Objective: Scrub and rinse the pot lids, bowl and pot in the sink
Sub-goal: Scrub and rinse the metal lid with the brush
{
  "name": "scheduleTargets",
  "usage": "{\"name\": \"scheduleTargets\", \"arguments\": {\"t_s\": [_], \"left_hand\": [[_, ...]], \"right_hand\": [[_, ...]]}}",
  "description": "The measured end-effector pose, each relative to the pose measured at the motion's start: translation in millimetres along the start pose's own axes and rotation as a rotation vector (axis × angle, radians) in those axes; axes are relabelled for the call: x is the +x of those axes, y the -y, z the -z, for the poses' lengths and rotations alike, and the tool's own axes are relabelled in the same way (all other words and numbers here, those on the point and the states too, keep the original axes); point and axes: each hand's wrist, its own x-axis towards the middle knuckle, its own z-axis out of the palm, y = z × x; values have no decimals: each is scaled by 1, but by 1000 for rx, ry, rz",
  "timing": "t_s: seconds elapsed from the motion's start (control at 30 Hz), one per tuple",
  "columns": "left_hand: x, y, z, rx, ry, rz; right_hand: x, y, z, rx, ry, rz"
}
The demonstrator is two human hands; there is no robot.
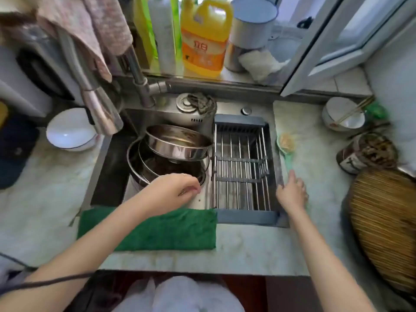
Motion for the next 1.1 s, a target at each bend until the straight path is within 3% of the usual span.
{"name": "scheduleTargets", "arguments": {"t_s": [0.13,0.3,0.4,0.5,0.63,0.73,0.87,1.0,1.1], "left_hand": [[9,-2,-4,-55,-22,99],[11,5,-7,-118,-42,189],[12,11,-8,-184,-95,283],[14,20,-9,-437,-223,419],[25,37,0,-1016,-411,744],[36,56,8,-1331,-522,917],[63,73,19,-1705,-516,1023],[89,74,33,-1843,-429,1095],[98,82,34,-1775,-435,1156]], "right_hand": [[12,7,-2,-7,-82,59],[14,26,-5,159,-20,10],[-1,50,-4,285,-81,105],[-21,69,1,499,-44,266],[-39,91,0,601,91,423],[-52,110,-5,605,152,454],[-77,120,-6,705,199,419],[-94,123,-4,686,201,395],[-102,121,-1,686,196,381]]}}
